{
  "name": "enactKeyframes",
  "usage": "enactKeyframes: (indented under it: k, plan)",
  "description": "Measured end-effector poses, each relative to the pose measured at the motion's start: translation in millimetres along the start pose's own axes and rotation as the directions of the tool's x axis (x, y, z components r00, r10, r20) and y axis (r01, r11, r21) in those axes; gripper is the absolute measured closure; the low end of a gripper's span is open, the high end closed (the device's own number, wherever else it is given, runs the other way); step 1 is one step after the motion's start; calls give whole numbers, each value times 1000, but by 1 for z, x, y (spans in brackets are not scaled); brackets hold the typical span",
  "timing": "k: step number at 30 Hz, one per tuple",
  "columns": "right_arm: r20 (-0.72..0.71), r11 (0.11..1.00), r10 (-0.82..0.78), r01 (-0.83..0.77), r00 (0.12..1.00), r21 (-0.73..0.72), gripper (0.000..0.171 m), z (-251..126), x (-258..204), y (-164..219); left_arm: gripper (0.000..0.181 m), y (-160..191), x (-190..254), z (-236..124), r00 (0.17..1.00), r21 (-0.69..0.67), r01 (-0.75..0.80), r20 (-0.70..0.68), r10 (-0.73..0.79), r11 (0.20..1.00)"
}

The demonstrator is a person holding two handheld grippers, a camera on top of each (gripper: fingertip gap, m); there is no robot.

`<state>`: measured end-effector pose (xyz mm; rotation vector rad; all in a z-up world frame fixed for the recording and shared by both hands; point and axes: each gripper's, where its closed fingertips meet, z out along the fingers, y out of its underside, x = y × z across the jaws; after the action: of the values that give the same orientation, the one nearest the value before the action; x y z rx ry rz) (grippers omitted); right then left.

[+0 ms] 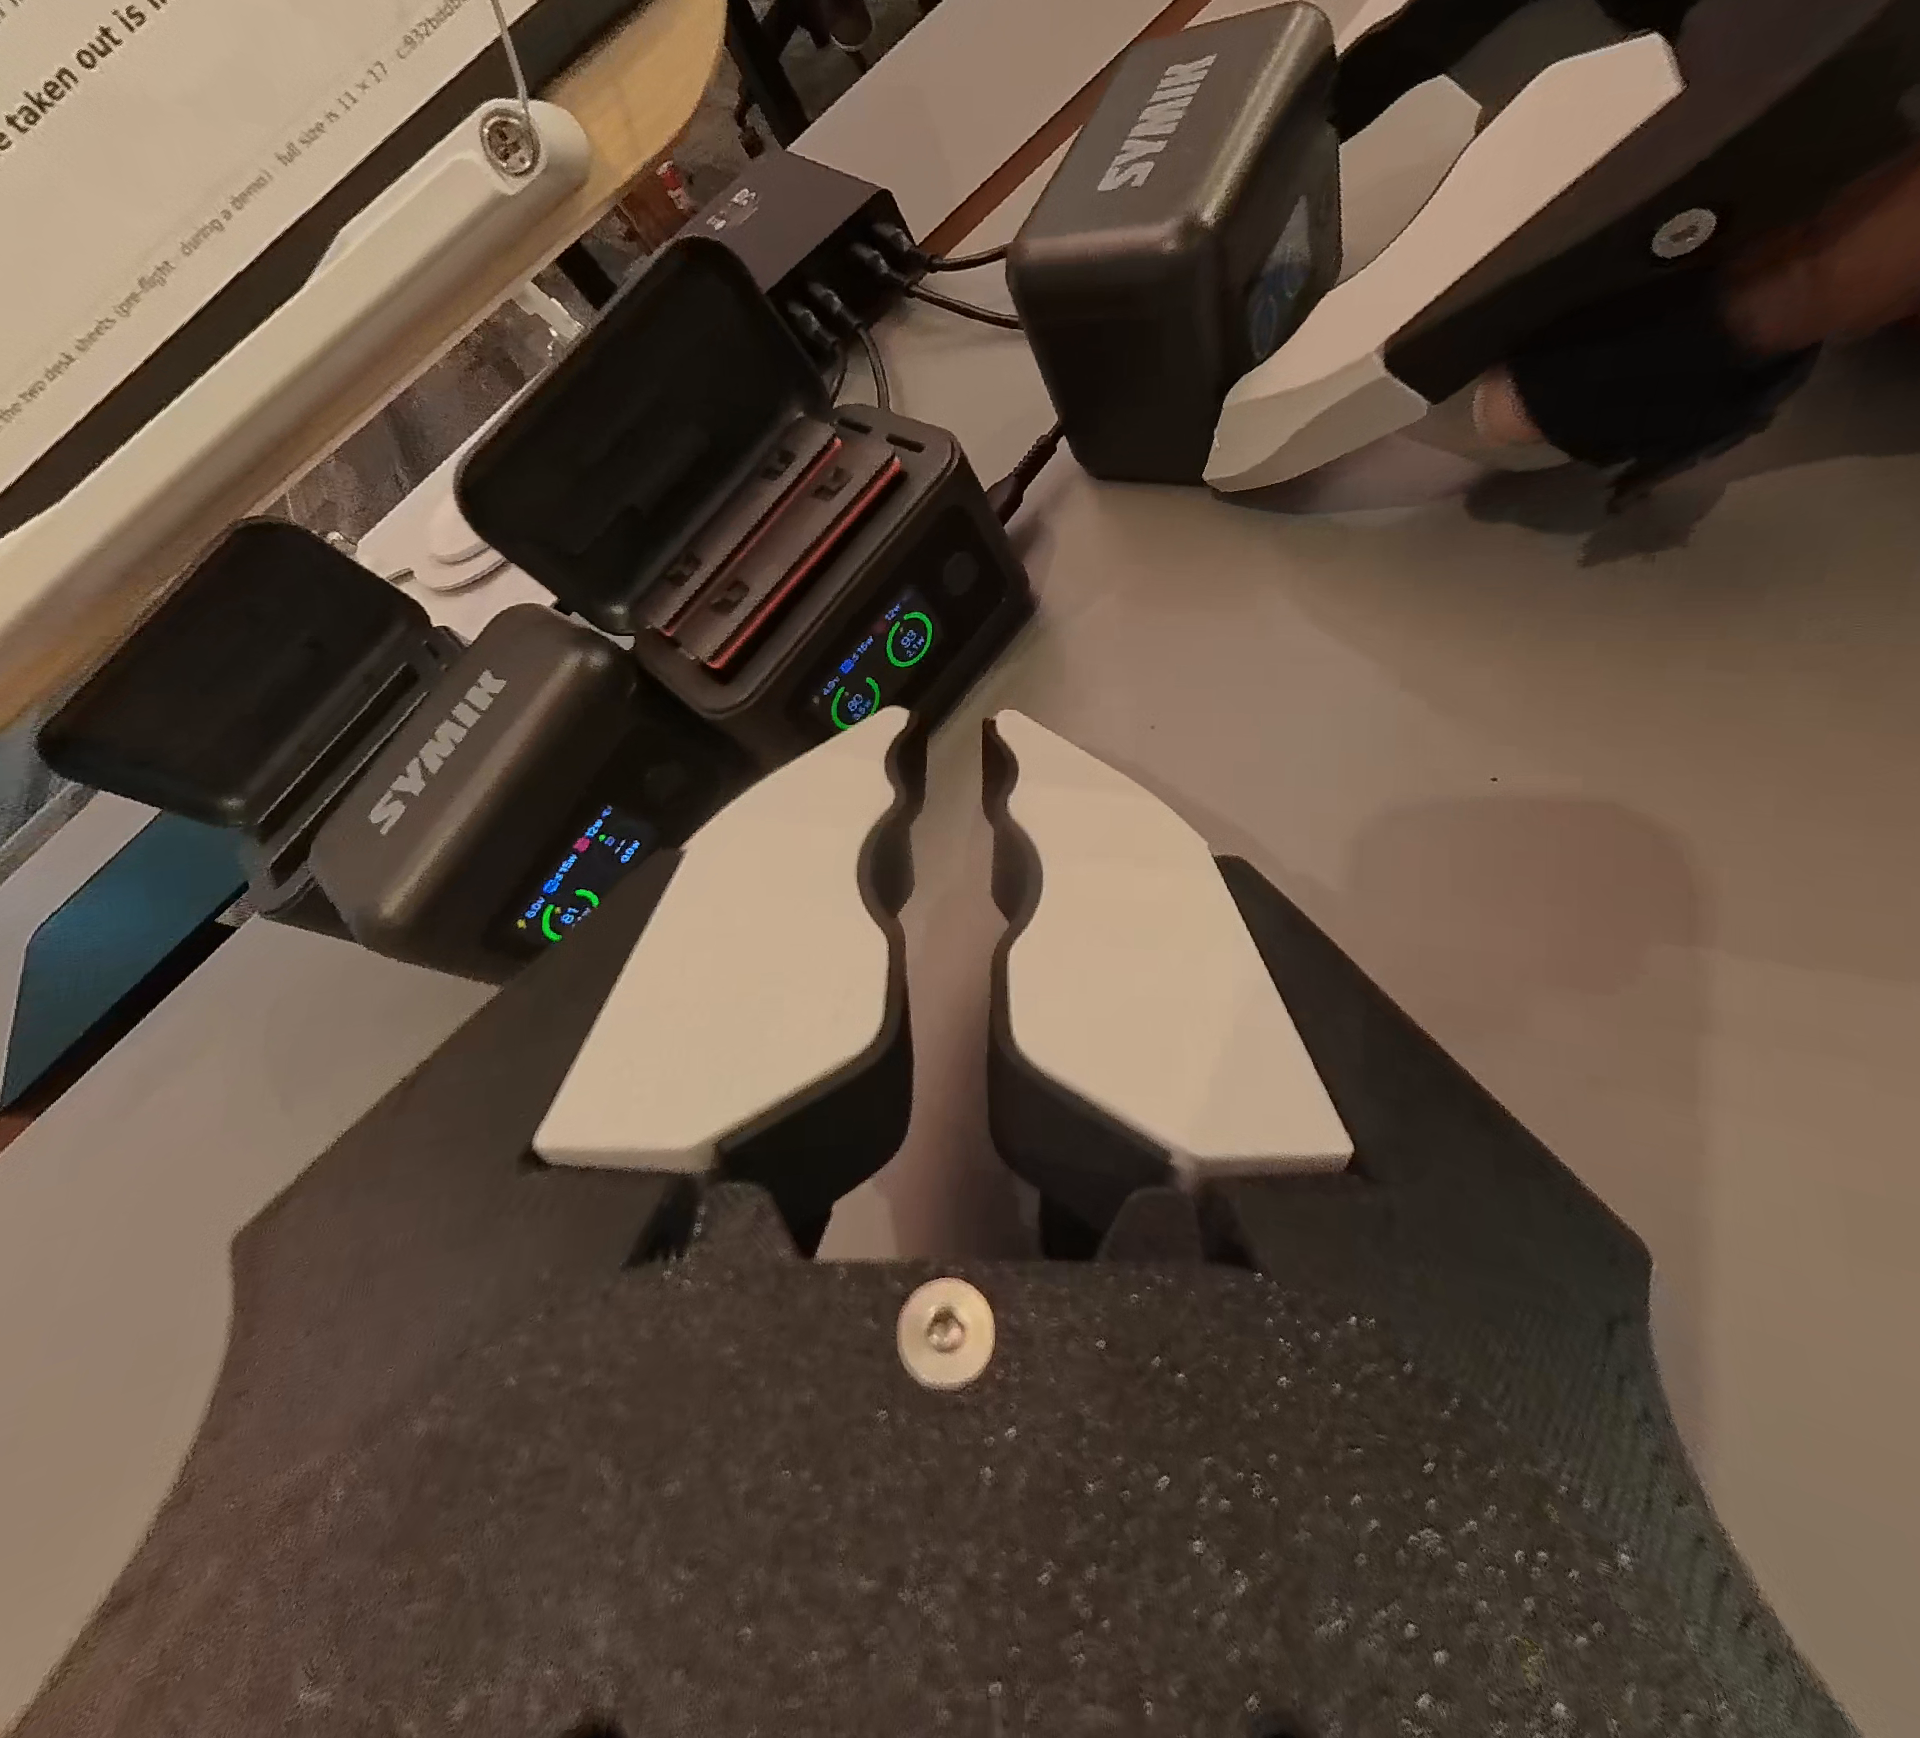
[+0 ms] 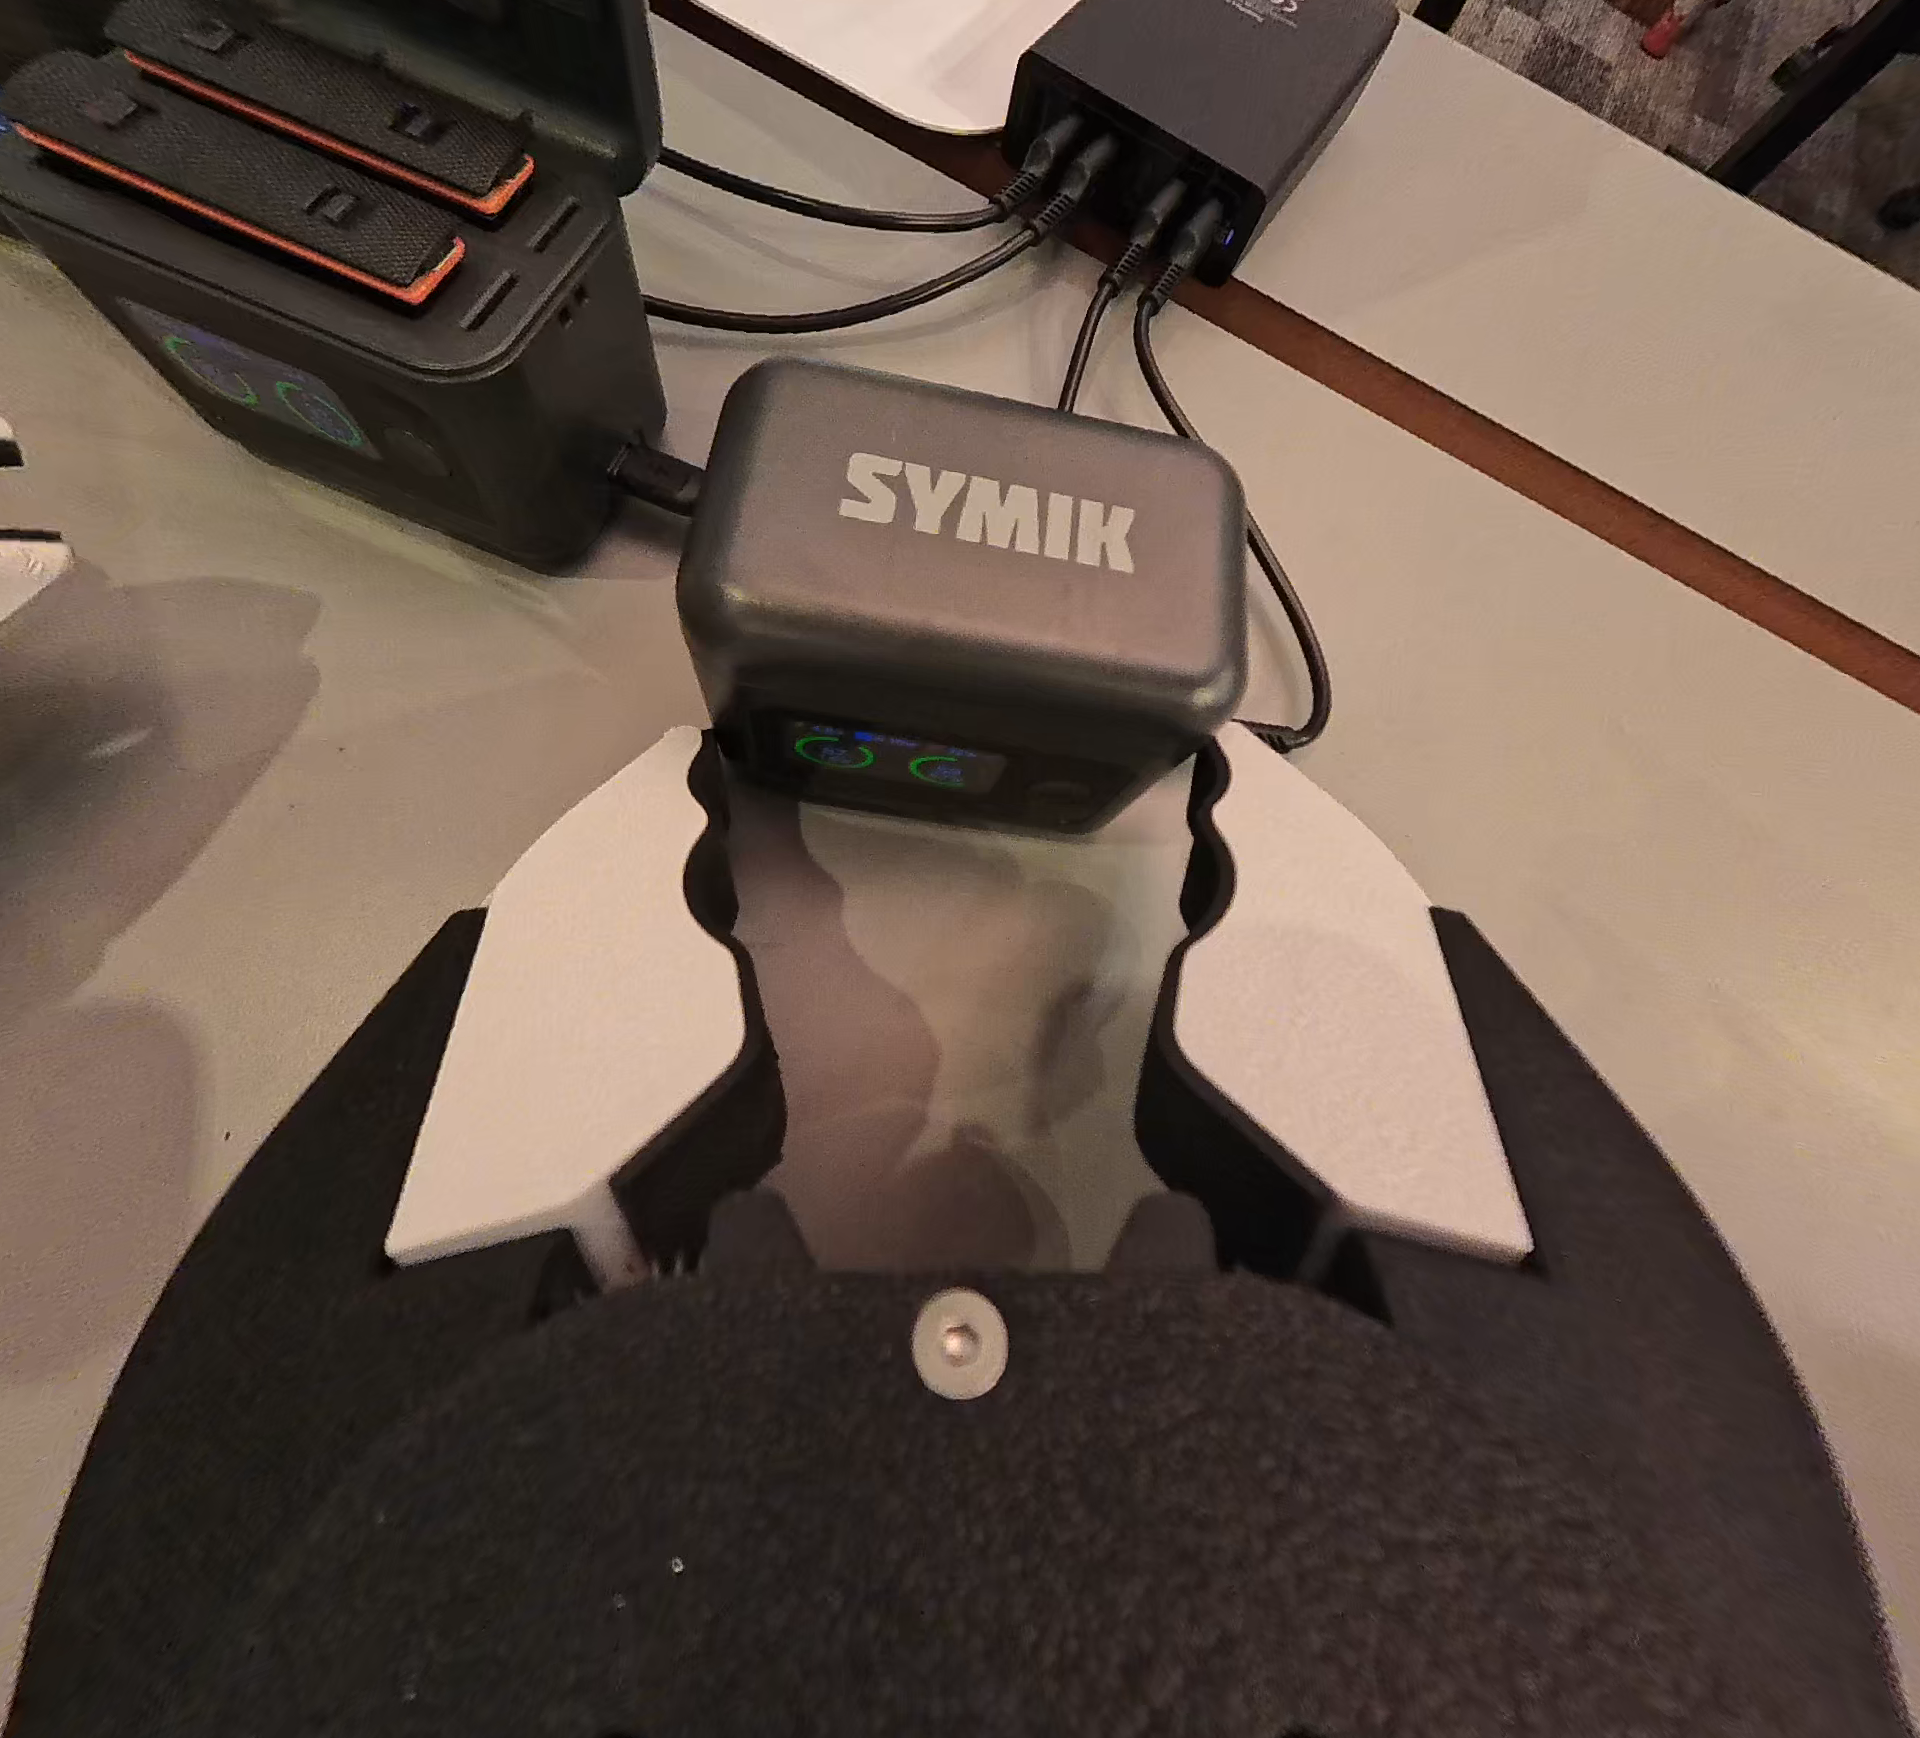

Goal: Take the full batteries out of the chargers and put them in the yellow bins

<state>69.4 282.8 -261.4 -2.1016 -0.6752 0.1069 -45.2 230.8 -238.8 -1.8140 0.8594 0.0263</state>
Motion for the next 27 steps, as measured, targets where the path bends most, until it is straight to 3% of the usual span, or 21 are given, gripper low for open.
enactKeyframes:
  k: [9,15,27]
  plan:
    - [-5,999,32,-32,999,-10,89,0,6,3,172,8,-22,-3,994,-18,93,61,-92,995]
    - [-28,996,84,-85,996,-17,105,-3,27,10,172,14,-30,-3,988,-29,136,76,-133,990]
    - [-72,989,146,-148,987,-20,102,-8,57,19,172,20,-62,-13,961,-2,220,174,-216,976]
